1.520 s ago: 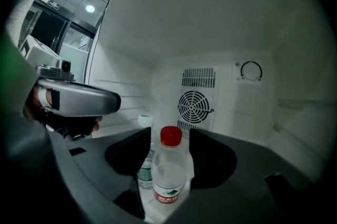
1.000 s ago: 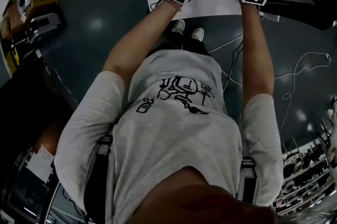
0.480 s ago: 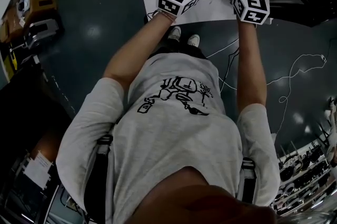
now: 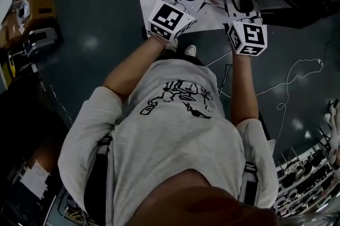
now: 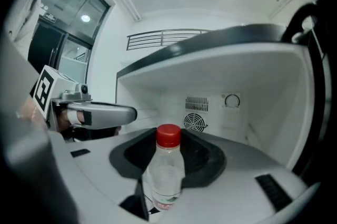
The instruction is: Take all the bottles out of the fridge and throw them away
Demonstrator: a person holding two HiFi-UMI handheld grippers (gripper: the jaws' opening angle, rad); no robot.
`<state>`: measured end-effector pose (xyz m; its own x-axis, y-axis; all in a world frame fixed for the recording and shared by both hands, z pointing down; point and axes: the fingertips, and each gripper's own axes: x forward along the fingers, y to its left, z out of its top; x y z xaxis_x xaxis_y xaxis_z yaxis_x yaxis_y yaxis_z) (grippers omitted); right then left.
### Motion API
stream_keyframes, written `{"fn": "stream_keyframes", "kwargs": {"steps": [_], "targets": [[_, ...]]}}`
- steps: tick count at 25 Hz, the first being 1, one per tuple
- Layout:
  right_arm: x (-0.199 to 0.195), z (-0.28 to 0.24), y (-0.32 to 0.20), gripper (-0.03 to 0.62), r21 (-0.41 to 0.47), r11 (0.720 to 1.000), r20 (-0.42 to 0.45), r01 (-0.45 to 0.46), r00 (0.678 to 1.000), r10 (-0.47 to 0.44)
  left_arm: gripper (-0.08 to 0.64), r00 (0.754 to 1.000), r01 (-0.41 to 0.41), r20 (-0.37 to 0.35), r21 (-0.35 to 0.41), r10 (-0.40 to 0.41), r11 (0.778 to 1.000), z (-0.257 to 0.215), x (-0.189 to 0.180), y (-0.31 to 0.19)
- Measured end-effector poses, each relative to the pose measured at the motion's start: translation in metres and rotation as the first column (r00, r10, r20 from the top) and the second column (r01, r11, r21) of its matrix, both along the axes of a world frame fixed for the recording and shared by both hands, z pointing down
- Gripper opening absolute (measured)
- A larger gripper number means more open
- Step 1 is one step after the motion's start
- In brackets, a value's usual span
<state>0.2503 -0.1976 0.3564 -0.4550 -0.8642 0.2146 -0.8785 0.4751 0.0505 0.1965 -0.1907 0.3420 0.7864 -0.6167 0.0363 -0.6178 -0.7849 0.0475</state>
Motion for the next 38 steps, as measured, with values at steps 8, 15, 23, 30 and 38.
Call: {"fn": "stream_keyframes", "kwargs": {"steps": [8, 15, 23, 30, 38], "targets": [[-0.006, -0.038, 0.030, 0.144, 0.012, 1.000, -0.011, 0.015, 1.000, -0.015, 0.009, 0.999, -0.043, -0.021, 0.049, 0.044, 0.998, -0.044, 0.002, 0.028], [-0.005, -0.058, 0.053, 0.144, 0.020, 0.999, 0.011, 0.028, 1.000, -0.029, 0.009, 0.998, -0.062, -0.012, 0.098, 0.063, 0.993, -0.060, 0.004, 0.057], [-0.006, -0.072, 0.054, 0.144, 0.038, 0.997, 0.024, 0.064, 0.998, -0.065, 0.009, 1.000, -0.016, -0.017, 0.091, 0.018, 0.996, -0.062, 0.000, 0.058], [-0.014, -0.072, 0.064, 0.144, 0.040, 0.986, 0.010, 0.162, 0.987, -0.163, 0.009, 0.996, 0.088, 0.002, 0.098, -0.089, 0.991, -0.065, -0.005, 0.066], [-0.047, -0.082, 0.083, 0.144, 0.039, 0.964, -0.019, 0.265, 0.964, -0.264, 0.009, 0.975, 0.220, -0.038, 0.047, -0.218, 0.974, -0.073, -0.033, 0.087]]}}
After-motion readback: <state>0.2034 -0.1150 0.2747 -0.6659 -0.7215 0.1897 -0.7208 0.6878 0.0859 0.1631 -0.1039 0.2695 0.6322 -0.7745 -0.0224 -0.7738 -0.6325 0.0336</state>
